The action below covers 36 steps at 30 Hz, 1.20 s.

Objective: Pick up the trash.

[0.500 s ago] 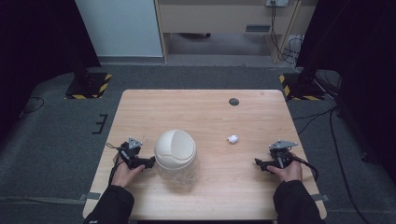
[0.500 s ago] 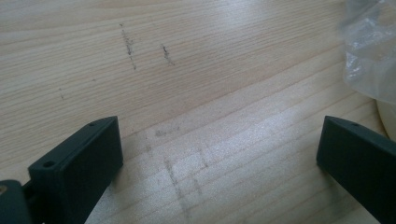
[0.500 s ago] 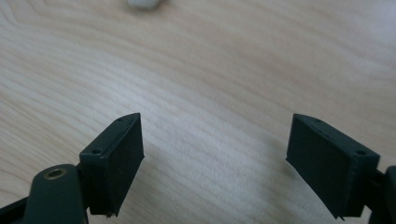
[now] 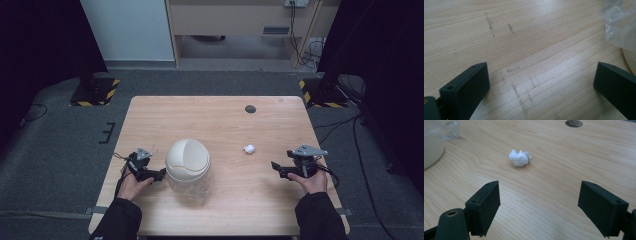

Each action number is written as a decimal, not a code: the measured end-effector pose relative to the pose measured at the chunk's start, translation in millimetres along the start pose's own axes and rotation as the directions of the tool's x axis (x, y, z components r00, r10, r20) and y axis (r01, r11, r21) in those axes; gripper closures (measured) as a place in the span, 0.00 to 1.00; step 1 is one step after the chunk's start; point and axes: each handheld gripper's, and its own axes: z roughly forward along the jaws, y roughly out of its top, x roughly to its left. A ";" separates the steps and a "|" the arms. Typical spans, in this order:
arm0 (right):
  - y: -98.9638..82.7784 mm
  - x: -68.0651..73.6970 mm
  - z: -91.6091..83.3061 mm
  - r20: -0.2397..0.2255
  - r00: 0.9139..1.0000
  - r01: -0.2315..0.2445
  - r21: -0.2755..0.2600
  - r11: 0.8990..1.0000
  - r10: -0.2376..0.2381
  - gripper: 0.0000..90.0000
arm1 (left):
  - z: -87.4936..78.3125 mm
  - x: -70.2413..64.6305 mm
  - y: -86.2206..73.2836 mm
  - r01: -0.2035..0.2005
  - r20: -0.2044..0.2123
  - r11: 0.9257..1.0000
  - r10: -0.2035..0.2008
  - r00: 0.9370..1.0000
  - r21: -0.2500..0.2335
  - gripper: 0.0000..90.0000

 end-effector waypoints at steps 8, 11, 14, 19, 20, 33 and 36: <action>18.5 2.7 -16.8 -0.020 1.000 0.003 -0.093 0.996 -0.005 0.20 | 0.0 -0.1 0.0 0.000 0.000 1.000 0.000 1.000 0.000 0.00; 26.6 5.2 -22.2 -0.023 1.000 0.014 -0.123 0.992 -0.016 0.19 | 0.1 -0.1 0.0 0.000 -0.001 1.000 0.000 1.000 -0.001 0.00; 34.5 7.2 -28.6 -0.028 0.999 0.021 -0.151 0.988 -0.026 0.19 | 0.0 -0.1 0.0 0.000 -0.001 1.000 0.000 1.000 -0.001 0.00; 45.7 12.4 -36.2 -0.040 0.998 0.033 -0.179 0.983 -0.041 0.19 | 0.0 -0.2 0.0 0.000 -0.001 1.000 0.000 1.000 0.000 0.00; 48.2 13.7 -37.5 -0.043 0.998 0.037 -0.186 0.982 -0.046 0.19 | 0.0 -0.2 0.0 0.000 -0.001 1.000 0.000 1.000 0.000 0.00; 82.9 41.8 -47.6 -0.105 0.986 0.096 -0.252 0.963 -0.126 0.19 | 0.1 -0.3 0.0 0.000 -0.002 1.000 0.000 1.000 0.001 0.00; 90.6 48.9 -47.0 -0.120 0.982 0.112 -0.262 0.959 -0.148 0.19 | 0.1 -0.3 0.0 0.000 -0.002 1.000 0.000 1.000 0.001 0.00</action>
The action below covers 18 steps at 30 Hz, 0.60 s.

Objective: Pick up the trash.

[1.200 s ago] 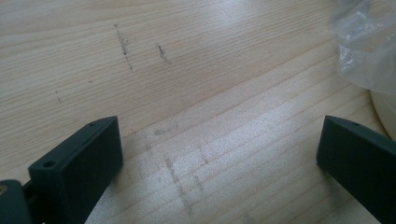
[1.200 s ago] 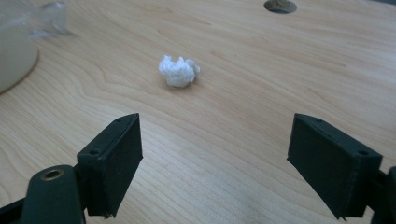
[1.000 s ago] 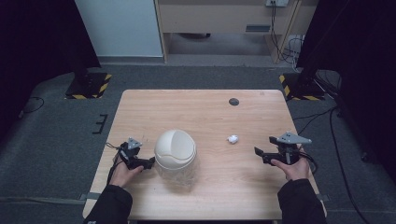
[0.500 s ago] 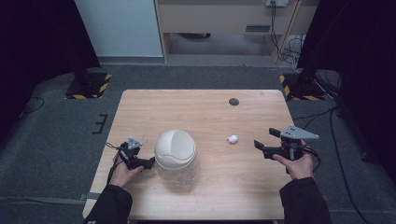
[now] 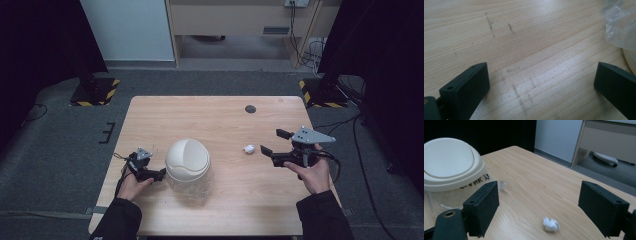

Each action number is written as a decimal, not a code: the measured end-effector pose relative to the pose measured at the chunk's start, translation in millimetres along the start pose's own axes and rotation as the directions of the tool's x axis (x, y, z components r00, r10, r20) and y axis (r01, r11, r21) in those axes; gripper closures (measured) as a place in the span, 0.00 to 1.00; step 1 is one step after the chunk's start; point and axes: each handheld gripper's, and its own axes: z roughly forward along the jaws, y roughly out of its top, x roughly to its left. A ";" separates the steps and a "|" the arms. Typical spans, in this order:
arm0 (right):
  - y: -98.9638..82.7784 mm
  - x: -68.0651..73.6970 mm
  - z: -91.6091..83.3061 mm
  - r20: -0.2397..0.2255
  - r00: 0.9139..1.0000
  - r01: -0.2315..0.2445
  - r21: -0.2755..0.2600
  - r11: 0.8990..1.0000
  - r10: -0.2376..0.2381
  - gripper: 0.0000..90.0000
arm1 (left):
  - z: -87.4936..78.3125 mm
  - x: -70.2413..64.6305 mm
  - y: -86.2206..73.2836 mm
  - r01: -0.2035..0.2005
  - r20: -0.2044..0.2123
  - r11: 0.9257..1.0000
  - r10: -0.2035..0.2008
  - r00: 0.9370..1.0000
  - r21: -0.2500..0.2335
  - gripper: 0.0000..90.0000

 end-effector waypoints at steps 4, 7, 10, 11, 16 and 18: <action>11.1 7.2 3.4 -0.028 1.000 0.001 -0.021 1.000 -0.001 0.19 | 0.0 0.0 0.0 0.000 0.000 1.000 0.000 1.000 0.000 0.00; 19.4 14.6 6.2 -0.050 0.999 0.008 -0.035 0.999 -0.010 0.19 | 0.0 0.0 0.0 0.000 0.000 1.000 0.000 1.000 0.000 0.00; 26.5 21.3 9.7 -0.065 0.998 0.021 -0.038 0.999 -0.023 0.19 | 0.0 0.0 0.0 0.000 0.000 1.000 0.000 1.000 0.000 0.00; 26.5 21.3 9.7 -0.065 0.998 0.021 -0.038 0.999 -0.023 0.19 | 0.0 0.0 0.0 0.000 0.000 1.000 0.000 1.000 0.000 0.00; 42.8 35.9 21.1 -0.109 0.993 0.032 -0.059 0.998 -0.038 0.19 | 0.0 0.0 0.0 0.000 0.000 1.000 0.000 1.000 0.000 0.00; 44.5 37.6 23.0 -0.115 0.993 0.035 -0.060 0.998 -0.041 0.19 | 0.0 0.0 0.0 0.000 0.000 1.000 0.000 1.000 0.000 0.00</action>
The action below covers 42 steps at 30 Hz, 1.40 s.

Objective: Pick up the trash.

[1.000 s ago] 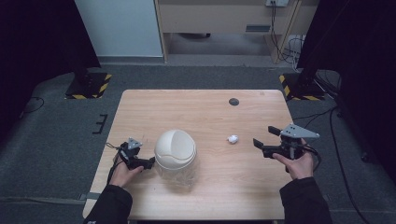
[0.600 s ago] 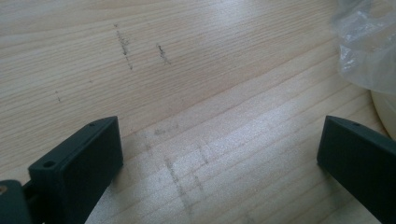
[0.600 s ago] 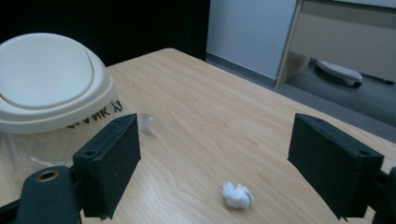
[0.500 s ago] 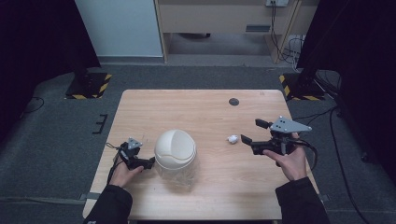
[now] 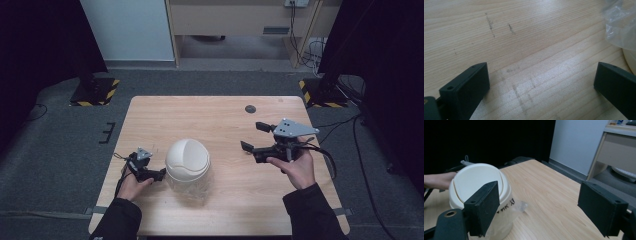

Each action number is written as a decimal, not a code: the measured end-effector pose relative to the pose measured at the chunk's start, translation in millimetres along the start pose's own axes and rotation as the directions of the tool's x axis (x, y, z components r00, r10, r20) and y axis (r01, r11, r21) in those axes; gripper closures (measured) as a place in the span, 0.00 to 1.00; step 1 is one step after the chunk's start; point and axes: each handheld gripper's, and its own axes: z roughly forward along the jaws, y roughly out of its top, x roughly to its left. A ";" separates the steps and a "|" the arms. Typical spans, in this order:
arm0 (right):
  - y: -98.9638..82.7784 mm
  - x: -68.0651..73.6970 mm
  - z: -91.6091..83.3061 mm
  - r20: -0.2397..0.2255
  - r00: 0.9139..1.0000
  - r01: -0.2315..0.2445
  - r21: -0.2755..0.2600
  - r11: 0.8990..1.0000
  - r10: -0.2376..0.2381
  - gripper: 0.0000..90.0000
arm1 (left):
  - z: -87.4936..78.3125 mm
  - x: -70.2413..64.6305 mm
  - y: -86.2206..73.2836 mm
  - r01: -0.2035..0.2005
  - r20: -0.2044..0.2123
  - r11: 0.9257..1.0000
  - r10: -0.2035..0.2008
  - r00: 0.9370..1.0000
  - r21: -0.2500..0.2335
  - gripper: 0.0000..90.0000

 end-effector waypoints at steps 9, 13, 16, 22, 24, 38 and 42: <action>18.4 18.2 25.1 -0.064 0.998 0.022 0.005 1.000 -0.022 0.20 | -0.1 0.1 0.0 -0.001 0.000 1.000 0.001 1.000 0.001 0.00; 23.3 24.7 34.4 -0.091 0.995 0.032 0.009 0.999 -0.031 0.20 | -0.1 0.1 0.0 -0.001 0.000 1.000 0.001 1.000 0.001 0.00; 28.0 30.6 40.9 -0.107 0.993 0.042 0.008 0.999 -0.041 0.20 | -0.1 0.1 0.0 -0.001 0.000 1.000 0.001 1.000 0.001 0.00; 31.0 43.0 52.4 -0.151 0.988 0.046 0.011 0.999 -0.044 0.21 | -0.1 0.1 0.0 -0.001 0.000 1.000 0.001 1.000 0.001 0.00; 29.0 46.1 57.1 -0.173 0.984 0.031 0.007 1.000 -0.029 0.21 | -0.1 0.1 0.0 -0.001 0.000 1.000 0.001 1.000 0.001 0.00; -0.8 71.4 85.3 -0.241 0.970 0.066 0.103 0.992 -0.040 0.26 | -0.1 0.1 0.0 -0.002 0.000 1.000 0.002 1.000 0.001 0.00; -10.6 79.7 91.6 -0.270 0.962 0.076 0.136 0.988 -0.037 0.26 | 0.0 0.0 0.0 0.000 0.000 1.000 0.000 1.000 0.000 0.00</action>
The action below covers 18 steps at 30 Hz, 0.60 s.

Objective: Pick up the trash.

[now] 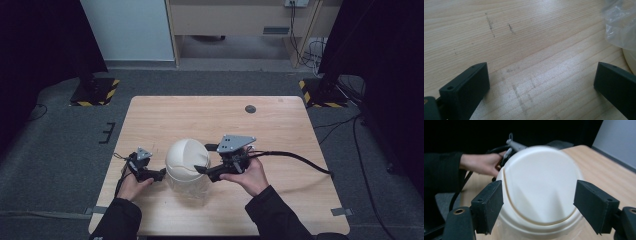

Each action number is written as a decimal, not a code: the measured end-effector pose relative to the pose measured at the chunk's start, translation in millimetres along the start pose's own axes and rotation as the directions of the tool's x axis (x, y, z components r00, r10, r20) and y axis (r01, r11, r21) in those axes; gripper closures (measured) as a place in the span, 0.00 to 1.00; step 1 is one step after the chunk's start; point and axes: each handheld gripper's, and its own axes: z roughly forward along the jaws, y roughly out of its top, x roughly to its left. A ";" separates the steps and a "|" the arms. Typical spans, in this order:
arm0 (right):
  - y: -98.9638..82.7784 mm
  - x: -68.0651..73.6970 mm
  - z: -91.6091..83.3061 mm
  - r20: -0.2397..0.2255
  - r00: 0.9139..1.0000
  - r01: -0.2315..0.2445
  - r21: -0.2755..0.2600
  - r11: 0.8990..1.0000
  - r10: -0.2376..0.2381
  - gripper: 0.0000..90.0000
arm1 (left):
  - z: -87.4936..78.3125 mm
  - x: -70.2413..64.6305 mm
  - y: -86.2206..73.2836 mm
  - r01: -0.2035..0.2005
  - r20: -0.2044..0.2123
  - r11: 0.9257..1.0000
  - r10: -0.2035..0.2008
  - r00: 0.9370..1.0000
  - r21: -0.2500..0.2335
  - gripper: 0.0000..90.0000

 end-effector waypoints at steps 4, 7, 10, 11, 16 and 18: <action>-7.2 4.9 8.7 -0.030 1.000 0.007 0.034 0.999 -0.006 0.27 | 0.0 0.0 0.0 0.000 0.000 1.000 0.000 1.000 0.000 0.00; -11.4 8.1 13.6 -0.043 0.999 0.006 0.047 0.999 -0.004 0.26 | 0.0 0.0 0.0 0.000 0.000 1.000 0.000 1.000 0.000 0.00; -14.3 9.9 16.4 -0.051 0.999 0.007 0.064 0.998 -0.004 0.26 | 0.0 0.0 0.0 0.000 0.000 1.000 0.000 1.000 0.000 0.00; -15.6 10.5 17.6 -0.054 0.999 0.010 0.072 0.997 -0.007 0.26 | -0.1 0.1 0.0 -0.002 0.000 1.000 0.002 1.000 0.001 0.00; -20.0 12.1 24.3 -0.058 0.998 0.006 0.090 0.996 -0.001 0.26 | -0.1 0.1 0.0 -0.001 0.000 1.000 0.001 1.000 0.001 0.00; -20.7 12.4 25.5 -0.060 0.998 0.003 0.085 0.996 0.002 0.26 | 0.0 0.0 0.0 0.000 0.000 1.000 0.000 1.000 0.000 0.00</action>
